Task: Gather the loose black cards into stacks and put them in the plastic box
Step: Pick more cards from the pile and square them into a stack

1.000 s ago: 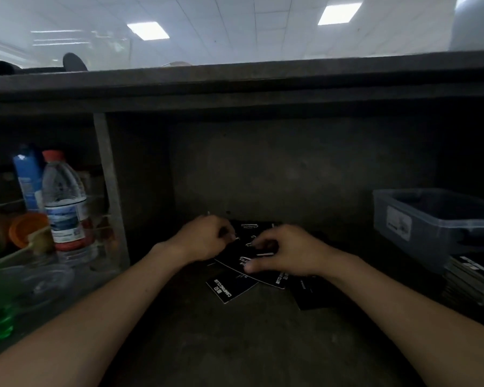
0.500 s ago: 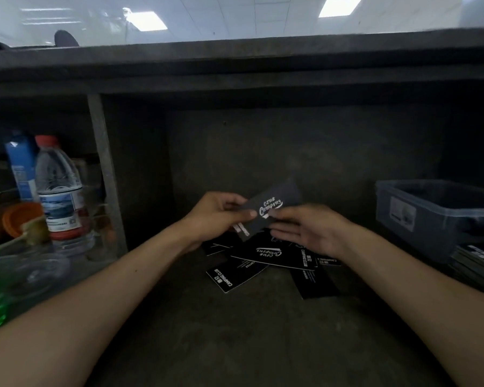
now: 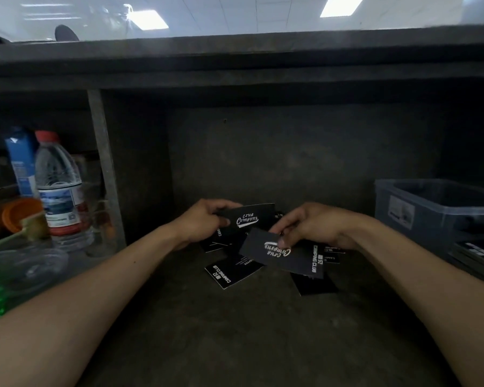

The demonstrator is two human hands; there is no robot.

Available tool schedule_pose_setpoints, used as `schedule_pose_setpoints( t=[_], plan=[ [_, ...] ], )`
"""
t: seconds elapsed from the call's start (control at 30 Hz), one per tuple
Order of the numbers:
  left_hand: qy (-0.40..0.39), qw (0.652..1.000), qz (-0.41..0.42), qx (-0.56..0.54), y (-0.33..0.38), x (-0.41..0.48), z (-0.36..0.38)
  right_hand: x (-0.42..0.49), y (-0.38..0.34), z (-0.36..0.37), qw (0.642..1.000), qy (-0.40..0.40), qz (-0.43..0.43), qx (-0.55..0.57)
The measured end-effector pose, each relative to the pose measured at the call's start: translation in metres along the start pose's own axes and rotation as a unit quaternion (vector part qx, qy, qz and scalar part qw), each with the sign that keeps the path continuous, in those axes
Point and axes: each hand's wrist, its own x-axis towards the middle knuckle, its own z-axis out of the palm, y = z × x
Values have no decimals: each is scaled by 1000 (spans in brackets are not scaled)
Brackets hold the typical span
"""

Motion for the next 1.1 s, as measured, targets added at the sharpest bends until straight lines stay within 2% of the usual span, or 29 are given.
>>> schedule_pose_setpoints(
  t=[0.07, 0.13, 0.2, 0.27, 0.4, 0.53, 0.6, 0.67, 0.73, 0.83, 0.97, 1.1],
  plan=[
    [10, 1000, -9, -23, 0, 0, 1, 0, 1, -9, 988, 1, 2, 153],
    [30, 999, -28, -32, 1, 1, 3, 3, 2, -13, 959, 29, -2, 282],
    [39, 998, -41, -30, 4, 0, 4, 9, 5, -9, 928, 83, -14, 362],
    [26, 998, -45, -37, 8, -1, 4, 14, 10, 0, 914, 137, -37, 381],
    [-10, 1000, -18, 0, 14, -9, 4, 19, 9, 22, 916, 198, -72, 340],
    [14, 999, 24, 45, 9, -9, 9, 24, 4, 34, 914, 235, -99, 316],
    [36, 998, 28, 45, 8, -7, 7, 25, 5, 28, 942, 251, -92, 204],
    [77, 996, 36, 31, 9, -6, 2, 21, 8, 16, 964, 255, -65, 32],
    [84, 996, 40, 18, 9, -5, -1, 14, 11, 9, 969, 224, -5, -104],
    [53, 997, 27, 42, 4, -6, 2, 5, 12, 12, 949, 167, 120, -238],
    [68, 997, 17, 33, 1, -2, 2, 8, 12, 0, 962, 152, 114, -196],
    [73, 997, 3, 17, -1, 0, 2, 12, 15, -3, 966, 212, 104, -105]
  ],
)
